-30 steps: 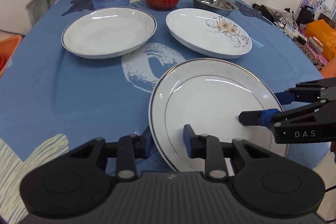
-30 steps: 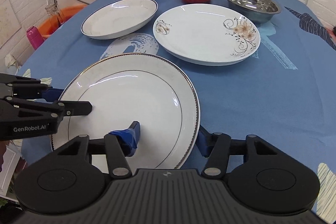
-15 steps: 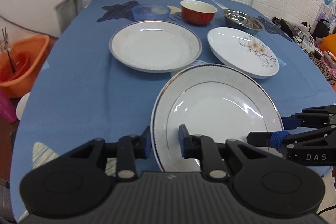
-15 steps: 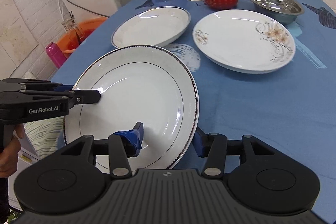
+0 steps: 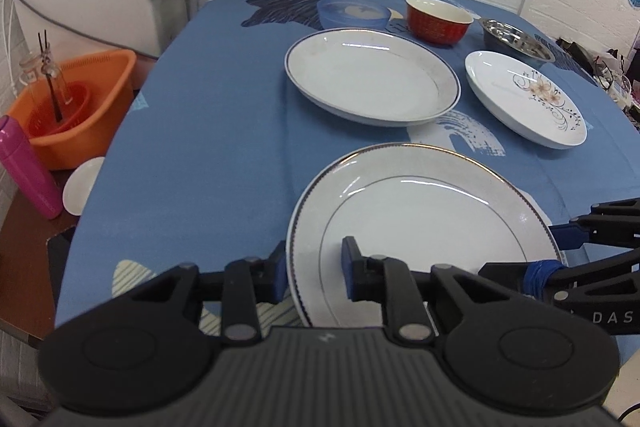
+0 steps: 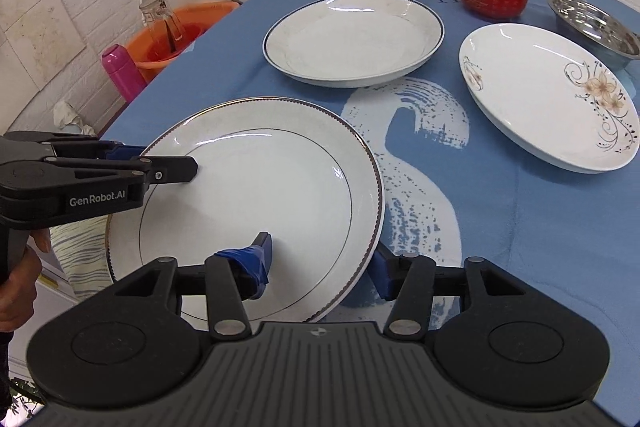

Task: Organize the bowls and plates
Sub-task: 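Clamp the plate rim with the right tool while the left tool steadies the rim then opens, then lift and carry the gold-rimmed plate with the right tool toward the smaller white plate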

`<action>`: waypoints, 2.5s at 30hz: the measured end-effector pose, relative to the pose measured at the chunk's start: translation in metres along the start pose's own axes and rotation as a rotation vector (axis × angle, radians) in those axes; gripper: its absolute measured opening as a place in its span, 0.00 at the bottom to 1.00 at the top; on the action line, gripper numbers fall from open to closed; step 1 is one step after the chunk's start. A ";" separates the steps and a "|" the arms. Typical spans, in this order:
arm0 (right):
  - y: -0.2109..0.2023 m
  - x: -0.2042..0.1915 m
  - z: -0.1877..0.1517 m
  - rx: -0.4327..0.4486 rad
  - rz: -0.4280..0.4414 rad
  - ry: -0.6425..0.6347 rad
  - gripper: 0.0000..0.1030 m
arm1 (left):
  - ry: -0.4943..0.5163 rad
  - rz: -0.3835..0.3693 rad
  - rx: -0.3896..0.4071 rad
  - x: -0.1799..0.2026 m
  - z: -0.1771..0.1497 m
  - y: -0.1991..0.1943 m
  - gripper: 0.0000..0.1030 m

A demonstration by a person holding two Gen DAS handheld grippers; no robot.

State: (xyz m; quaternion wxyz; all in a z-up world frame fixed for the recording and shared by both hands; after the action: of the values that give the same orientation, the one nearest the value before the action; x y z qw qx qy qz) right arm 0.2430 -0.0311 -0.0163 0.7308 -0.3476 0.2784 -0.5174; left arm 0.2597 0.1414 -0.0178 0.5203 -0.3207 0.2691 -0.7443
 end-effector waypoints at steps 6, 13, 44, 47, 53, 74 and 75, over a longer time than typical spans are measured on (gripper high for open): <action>0.004 -0.013 0.003 0.017 0.010 -0.041 0.37 | -0.011 0.008 0.013 -0.014 0.002 0.002 0.17; 0.008 -0.004 0.008 0.041 -0.044 -0.047 0.38 | 0.039 0.015 0.007 -0.002 0.005 0.013 0.19; -0.012 0.050 0.085 0.132 -0.152 0.106 0.40 | -0.047 0.001 0.120 -0.022 0.076 -0.017 0.65; 0.003 0.050 0.095 0.083 -0.119 0.137 0.41 | -0.067 0.031 0.115 -0.035 0.090 -0.007 0.65; 0.029 0.042 0.100 -0.044 -0.024 0.210 0.41 | -0.106 0.023 0.100 -0.052 0.115 0.014 0.65; 0.089 0.040 0.148 -0.081 -0.156 0.140 0.44 | -0.146 0.004 0.046 -0.073 0.132 0.064 0.65; 0.090 0.040 0.150 -0.073 -0.149 0.126 0.44 | -0.146 -0.001 0.044 -0.073 0.133 0.065 0.65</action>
State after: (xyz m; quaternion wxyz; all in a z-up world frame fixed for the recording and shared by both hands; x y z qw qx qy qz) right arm 0.4208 -0.0160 0.0002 0.6582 -0.3604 0.3158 -0.5807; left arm 0.4182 0.1814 0.0063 0.5451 -0.3626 0.2138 -0.7250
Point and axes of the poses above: each gripper's, at about its wrist camera, not at the fingertips, and y roughly the way its jaws point, x to its right, z to its top, the point moved 3 cm from there along y, roughly the way its jaws point, and after that the axes turned 10 degrees about -z, right-handed, at the moved point
